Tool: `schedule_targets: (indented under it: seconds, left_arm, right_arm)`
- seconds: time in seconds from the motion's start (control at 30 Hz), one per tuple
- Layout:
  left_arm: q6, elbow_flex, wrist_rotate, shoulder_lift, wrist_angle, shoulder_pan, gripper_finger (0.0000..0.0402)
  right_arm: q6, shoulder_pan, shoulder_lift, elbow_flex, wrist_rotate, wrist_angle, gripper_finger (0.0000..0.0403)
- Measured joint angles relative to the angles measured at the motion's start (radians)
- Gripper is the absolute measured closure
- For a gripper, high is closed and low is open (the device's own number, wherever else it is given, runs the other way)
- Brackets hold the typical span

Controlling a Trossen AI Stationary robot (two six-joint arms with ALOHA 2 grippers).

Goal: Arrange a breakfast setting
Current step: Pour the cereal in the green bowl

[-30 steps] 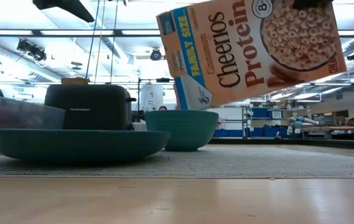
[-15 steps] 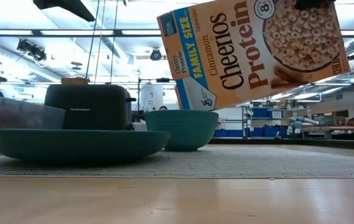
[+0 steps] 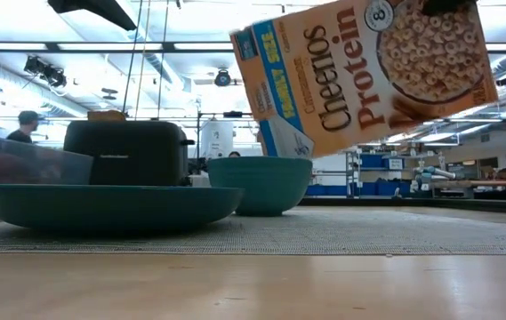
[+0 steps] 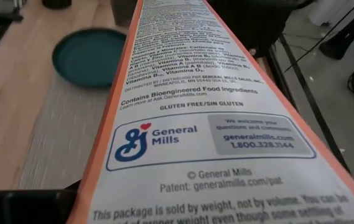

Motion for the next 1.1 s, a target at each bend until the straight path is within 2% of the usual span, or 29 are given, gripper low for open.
schedule_targets:
  seconds: [1.1]
  left_arm:
    - [-0.002, 0.000, 0.000, -0.002, 0.081, 0.000, 0.0098]
  right_arm:
    - [0.022, 0.000, -0.027, 0.017, -0.035, -0.038, 0.0170]
